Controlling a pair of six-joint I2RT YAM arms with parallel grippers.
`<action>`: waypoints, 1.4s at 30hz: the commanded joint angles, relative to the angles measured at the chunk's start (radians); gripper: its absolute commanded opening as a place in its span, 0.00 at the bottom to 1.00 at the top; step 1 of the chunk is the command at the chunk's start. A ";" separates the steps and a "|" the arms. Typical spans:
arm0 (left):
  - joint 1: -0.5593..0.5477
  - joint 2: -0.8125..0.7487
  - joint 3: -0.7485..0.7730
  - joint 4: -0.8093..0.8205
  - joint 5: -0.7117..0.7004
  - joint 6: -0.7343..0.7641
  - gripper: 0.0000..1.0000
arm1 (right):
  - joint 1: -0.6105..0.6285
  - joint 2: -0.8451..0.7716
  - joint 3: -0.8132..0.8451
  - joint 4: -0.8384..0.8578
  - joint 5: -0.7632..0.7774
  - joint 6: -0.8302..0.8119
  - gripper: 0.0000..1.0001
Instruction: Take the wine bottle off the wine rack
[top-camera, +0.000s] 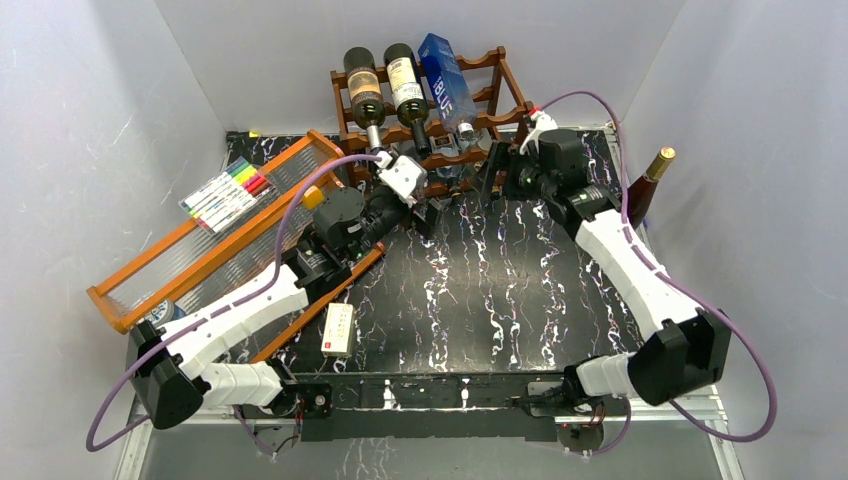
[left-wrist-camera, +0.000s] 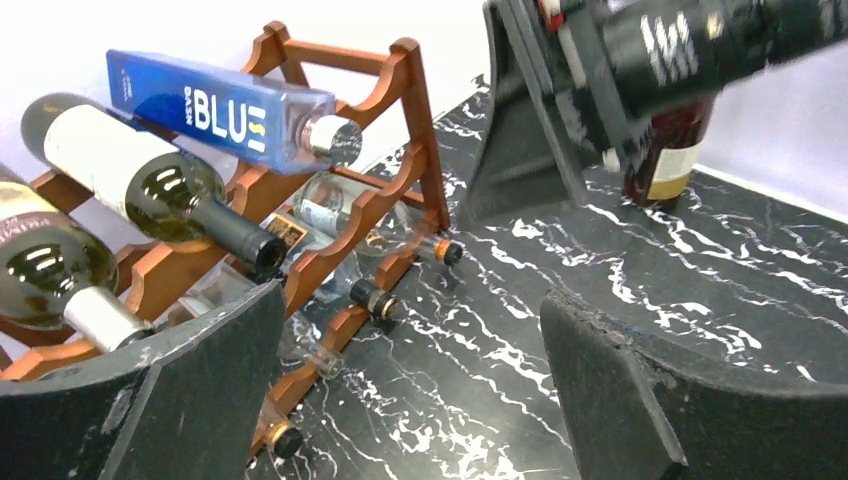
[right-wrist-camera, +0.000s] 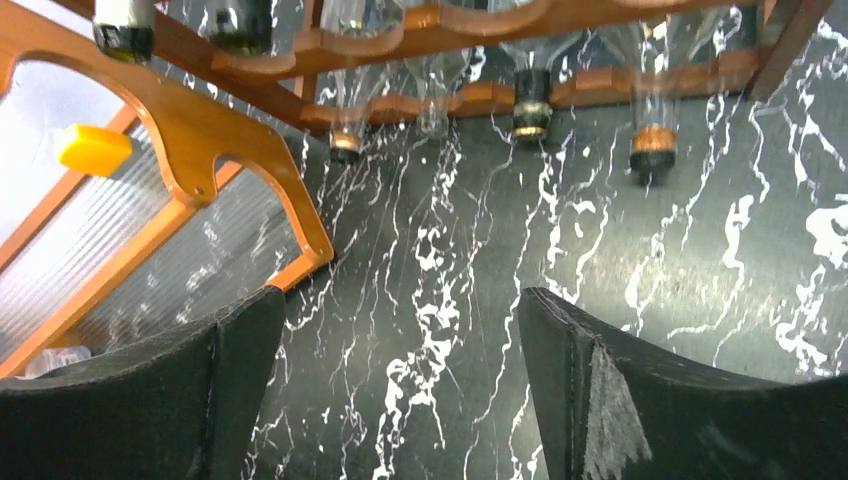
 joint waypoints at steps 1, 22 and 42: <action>0.040 -0.010 -0.101 0.113 0.006 0.022 0.98 | 0.003 0.064 0.178 0.128 0.001 -0.020 0.98; 0.097 -0.019 -0.193 0.144 0.137 -0.026 0.98 | 0.002 0.556 0.713 0.144 0.131 0.016 0.97; 0.079 -0.025 -0.207 0.145 0.106 0.012 0.98 | 0.051 0.772 0.970 -0.008 0.261 0.095 0.84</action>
